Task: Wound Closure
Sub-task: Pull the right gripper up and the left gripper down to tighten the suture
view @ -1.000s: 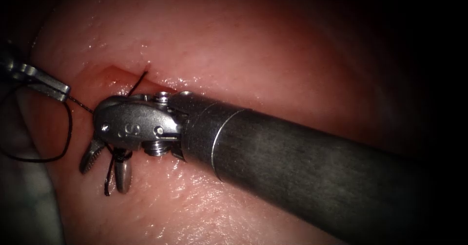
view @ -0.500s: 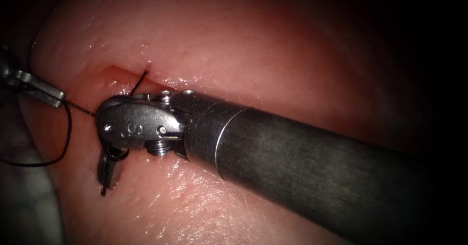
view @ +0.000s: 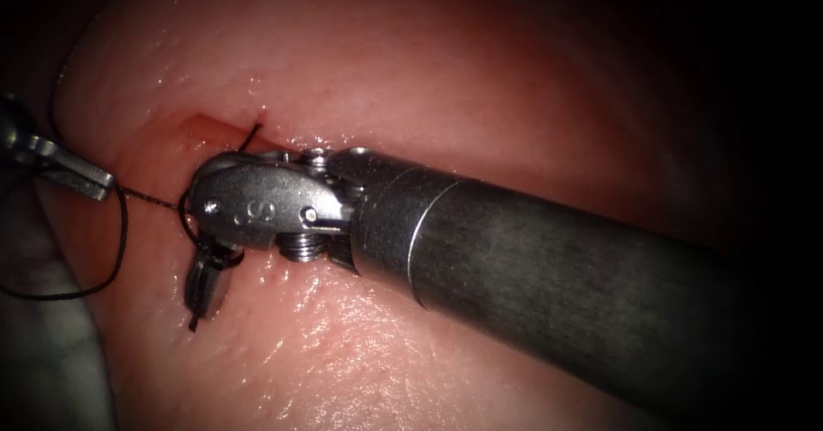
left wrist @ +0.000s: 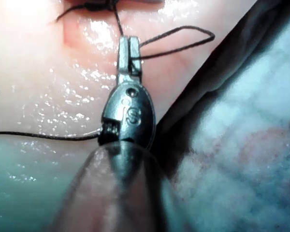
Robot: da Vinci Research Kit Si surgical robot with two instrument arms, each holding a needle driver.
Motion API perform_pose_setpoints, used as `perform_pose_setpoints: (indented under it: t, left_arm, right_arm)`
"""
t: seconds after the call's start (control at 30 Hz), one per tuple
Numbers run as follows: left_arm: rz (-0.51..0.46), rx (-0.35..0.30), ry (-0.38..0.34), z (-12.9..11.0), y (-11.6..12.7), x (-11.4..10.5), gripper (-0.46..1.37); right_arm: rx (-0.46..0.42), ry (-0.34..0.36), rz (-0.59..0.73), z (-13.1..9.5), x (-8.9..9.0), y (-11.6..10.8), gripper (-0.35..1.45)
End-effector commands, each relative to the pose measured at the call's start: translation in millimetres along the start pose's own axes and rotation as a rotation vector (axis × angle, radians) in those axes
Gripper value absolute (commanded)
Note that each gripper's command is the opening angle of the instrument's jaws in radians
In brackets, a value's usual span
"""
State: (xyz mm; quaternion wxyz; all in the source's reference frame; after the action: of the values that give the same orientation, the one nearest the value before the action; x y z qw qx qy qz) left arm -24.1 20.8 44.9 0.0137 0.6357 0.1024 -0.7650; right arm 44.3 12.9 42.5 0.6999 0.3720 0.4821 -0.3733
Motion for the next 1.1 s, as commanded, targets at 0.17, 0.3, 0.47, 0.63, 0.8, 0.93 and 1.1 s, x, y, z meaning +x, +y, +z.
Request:
perform_pose_setpoints:
  t: [0.17,0.3,0.47,0.63,0.8,0.93,1.1]
  left_arm:
    - [0.0,0.0,0.002,0.0,0.4,0.2,-0.35]
    - [-0.005,0.0,0.001,0.1,1.1,0.5,-0.35]
    - [-0.019,-0.002,0.0,0.1,2.6,0.8,-0.35]
    - [-0.028,-0.006,0.0,-0.1,4.1,1.4,-0.35]
    - [-0.032,-0.007,-0.001,0.0,5.4,1.8,-0.35]
    - [-0.033,-0.008,-0.002,0.3,6.8,2.2,-0.35]
    - [-0.03,-0.012,-0.002,0.2,8.3,2.8,-0.35]
  right_arm:
    - [-0.107,0.054,0.029,-2.2,-0.2,0.5,-0.35]
    - [-0.154,0.088,0.052,-3.9,-0.5,0.9,-0.35]
    - [-0.194,0.118,0.055,-5.5,-0.6,1.2,-0.35]
    - [-0.215,0.145,0.055,-6.2,-0.7,1.1,-0.35]
    - [-0.245,0.168,0.063,-6.8,-1.1,0.9,-0.35]
    - [-0.28,0.183,0.079,-8.1,-1.9,0.6,-0.35]
    - [-0.329,0.178,0.089,-10.2,-3.3,0.2,-0.35]
